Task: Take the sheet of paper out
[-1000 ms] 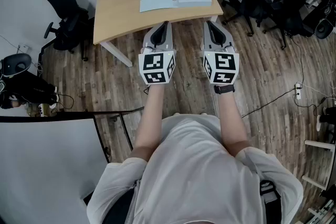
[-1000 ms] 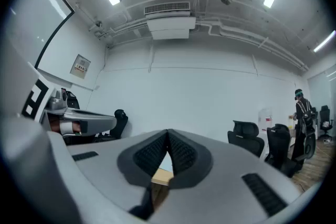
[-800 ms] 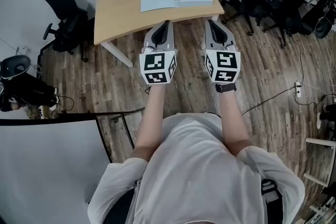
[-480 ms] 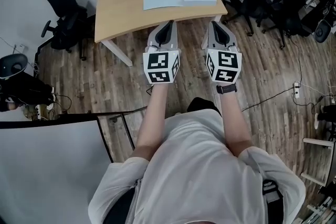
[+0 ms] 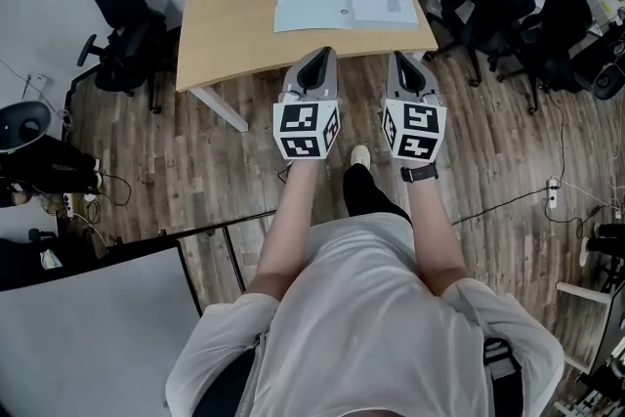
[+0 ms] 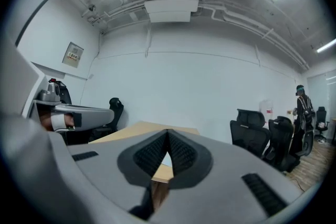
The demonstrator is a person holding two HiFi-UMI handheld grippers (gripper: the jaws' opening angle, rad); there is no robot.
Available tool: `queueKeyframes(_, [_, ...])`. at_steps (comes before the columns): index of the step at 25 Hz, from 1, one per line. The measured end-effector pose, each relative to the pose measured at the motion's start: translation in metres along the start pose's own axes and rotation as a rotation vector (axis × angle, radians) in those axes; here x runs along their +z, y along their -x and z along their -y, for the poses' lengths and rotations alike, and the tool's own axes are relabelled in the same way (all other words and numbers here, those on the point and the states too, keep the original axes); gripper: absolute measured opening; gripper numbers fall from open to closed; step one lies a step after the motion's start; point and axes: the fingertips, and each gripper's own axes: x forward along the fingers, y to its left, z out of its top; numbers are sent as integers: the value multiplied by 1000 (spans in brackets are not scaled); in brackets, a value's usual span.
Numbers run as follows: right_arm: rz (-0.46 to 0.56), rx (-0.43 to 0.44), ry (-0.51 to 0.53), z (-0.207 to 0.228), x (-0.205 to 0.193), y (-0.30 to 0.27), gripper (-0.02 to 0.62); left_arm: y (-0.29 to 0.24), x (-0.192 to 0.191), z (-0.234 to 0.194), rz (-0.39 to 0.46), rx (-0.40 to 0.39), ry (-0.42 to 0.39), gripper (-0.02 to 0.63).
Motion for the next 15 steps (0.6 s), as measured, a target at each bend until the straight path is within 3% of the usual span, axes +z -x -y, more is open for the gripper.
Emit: queueKeyframes(15, [21, 33, -74, 116, 26, -202, 12, -221, 25, -53, -24, 48, -58, 9])
